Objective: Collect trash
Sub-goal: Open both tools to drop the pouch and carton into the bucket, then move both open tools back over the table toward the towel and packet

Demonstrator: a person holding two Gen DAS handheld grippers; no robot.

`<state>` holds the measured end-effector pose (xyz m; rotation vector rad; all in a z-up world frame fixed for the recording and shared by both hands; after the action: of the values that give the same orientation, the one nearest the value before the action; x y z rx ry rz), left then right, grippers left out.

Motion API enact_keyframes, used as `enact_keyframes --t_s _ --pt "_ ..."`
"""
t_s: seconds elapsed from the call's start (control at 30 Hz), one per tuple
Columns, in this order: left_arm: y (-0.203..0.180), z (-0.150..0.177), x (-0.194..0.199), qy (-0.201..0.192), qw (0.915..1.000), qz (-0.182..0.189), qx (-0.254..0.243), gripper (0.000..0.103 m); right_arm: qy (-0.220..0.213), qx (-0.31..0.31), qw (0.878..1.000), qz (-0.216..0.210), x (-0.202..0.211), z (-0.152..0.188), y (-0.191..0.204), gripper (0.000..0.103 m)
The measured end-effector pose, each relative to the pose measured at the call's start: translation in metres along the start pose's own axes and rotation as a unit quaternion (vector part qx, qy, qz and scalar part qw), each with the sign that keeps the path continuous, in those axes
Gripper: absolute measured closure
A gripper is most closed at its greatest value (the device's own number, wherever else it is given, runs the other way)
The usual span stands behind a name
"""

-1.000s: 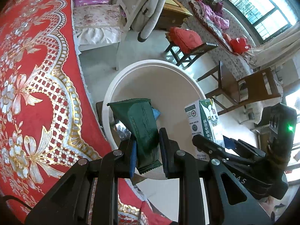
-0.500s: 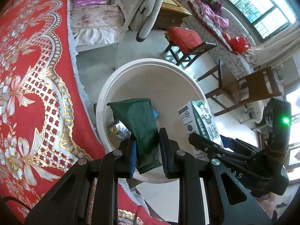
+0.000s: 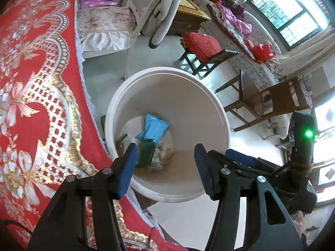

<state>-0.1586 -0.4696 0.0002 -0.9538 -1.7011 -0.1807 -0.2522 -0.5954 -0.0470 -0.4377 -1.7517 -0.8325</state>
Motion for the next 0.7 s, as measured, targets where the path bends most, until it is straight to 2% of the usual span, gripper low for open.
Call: enact_keyframes --t_s 0.33,0.7 --pt "0.026 0.005 0.029 -0.035 0.9978 -0.055 0.010 0.048 -0.005 0.029 1.000 -0.004 0.002 0.003 0.028 0.045" --pt "0.072 0.021 0.064 -0.062 0.9924 -0.094 0.048 0.048 -0.016 0.083 0.996 -0.015 0.005 0.006 0.087 0.041"
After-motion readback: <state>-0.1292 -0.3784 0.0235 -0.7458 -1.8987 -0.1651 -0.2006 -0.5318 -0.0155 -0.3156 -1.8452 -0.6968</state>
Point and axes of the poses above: each gripper's, at about its wrist camera, not at the fingertips, and x roughly against the way its jaws point, y to its left, z to its underside, the point moved 6 cm from there along -x, roughly the way its jaws point, and after that the axes turned 9 degrees about -x, right-handed, at the moved point
